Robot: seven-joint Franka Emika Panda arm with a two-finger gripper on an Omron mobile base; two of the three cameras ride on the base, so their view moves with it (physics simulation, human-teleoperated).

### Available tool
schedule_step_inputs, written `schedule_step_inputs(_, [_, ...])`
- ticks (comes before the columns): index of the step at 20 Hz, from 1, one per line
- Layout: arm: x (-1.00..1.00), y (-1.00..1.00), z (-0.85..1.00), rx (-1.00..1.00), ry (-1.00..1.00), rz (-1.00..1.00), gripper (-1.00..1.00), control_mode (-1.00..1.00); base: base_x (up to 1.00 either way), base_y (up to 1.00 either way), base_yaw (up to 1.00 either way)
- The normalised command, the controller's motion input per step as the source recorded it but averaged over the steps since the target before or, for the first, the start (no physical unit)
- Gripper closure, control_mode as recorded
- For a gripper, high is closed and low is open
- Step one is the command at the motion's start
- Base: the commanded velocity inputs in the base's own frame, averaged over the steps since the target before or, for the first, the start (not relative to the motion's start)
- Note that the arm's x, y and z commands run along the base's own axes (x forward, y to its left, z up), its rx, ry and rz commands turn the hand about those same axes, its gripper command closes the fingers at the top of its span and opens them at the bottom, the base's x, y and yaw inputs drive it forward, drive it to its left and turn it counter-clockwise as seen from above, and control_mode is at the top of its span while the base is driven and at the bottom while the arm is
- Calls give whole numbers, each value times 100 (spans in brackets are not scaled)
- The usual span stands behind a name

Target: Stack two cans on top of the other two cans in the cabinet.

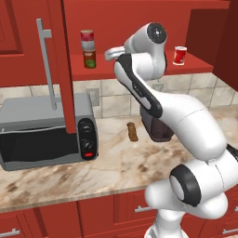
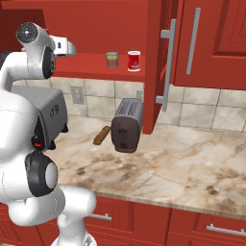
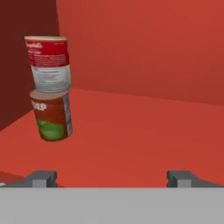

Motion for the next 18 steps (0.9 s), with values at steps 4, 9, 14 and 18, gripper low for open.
schedule_step_inputs(4, [-9,-63,3,6,5,-28,-100,-100,0,0,0])
schedule_step_inputs(9, [-14,-64,1,11,10,-22,-100,-100,0,0,0])
schedule_step_inputs(14, [0,-41,14,13,20,-20,-100,-100,0,0,0])
schedule_step_inputs(18, [2,-34,4,12,10,-9,-100,-100,0,0,0])
